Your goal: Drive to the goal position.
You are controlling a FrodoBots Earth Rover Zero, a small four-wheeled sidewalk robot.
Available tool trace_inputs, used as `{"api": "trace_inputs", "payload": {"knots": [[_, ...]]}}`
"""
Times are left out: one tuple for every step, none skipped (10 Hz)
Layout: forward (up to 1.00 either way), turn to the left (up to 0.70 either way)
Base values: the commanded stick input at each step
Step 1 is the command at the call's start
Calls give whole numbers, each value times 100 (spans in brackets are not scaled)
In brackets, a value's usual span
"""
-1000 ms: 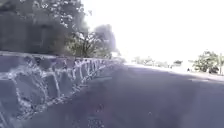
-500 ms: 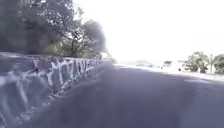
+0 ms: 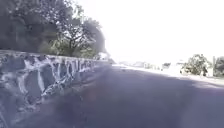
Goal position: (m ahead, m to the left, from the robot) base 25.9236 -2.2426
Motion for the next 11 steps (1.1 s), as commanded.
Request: {"api": "trace_inputs", "payload": {"knots": [[100,0],[100,0],[100,0],[100,0],[100,0],[100,0],[100,0],[100,0],[100,0],[100,0],[100,0]]}}
